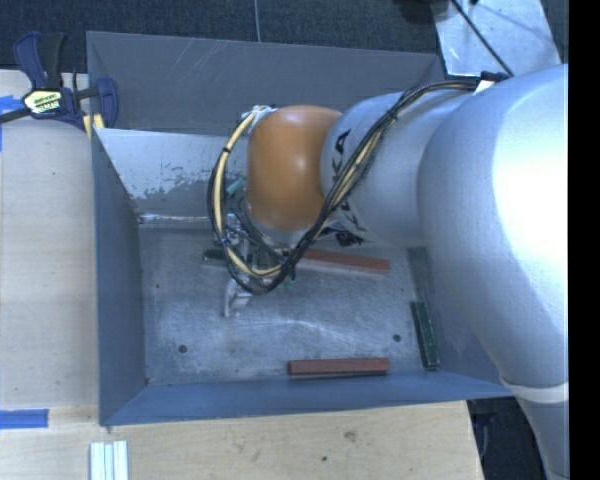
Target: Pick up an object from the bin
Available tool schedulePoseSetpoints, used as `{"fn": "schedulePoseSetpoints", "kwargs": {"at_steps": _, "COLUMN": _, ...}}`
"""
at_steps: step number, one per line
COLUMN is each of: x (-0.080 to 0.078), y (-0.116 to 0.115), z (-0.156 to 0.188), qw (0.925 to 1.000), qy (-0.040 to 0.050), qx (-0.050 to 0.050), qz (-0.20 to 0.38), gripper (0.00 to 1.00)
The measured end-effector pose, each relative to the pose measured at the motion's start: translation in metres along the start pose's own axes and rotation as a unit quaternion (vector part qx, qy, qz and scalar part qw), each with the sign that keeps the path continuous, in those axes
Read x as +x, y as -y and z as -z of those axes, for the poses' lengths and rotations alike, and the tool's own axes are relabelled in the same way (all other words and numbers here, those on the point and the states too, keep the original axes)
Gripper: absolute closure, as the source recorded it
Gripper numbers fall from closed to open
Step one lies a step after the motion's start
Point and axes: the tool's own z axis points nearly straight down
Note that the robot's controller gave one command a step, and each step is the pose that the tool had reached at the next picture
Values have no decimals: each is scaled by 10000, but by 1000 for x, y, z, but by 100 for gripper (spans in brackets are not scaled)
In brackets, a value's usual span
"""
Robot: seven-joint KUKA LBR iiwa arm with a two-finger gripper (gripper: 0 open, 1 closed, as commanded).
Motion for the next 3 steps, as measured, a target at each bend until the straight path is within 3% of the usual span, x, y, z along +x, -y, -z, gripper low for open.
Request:
{"fn": "schedulePoseSetpoints", "kwargs": {"at_steps": 1, "x": -7, "y": 6, "z": -1, "qw": 10000, "qy": 21, "qx": -24, "qz": -52, "gripper": 0}}
{"fn": "schedulePoseSetpoints", "kwargs": {"at_steps": 2, "x": -44, "y": 42, "z": 1, "qw": 9998, "qy": 124, "qx": -47, "qz": 165, "gripper": 100}}
{"fn": "schedulePoseSetpoints", "kwargs": {"at_steps": 3, "x": -44, "y": 42, "z": 1, "qw": 9998, "qy": 123, "qx": -47, "qz": 163, "gripper": 100}}
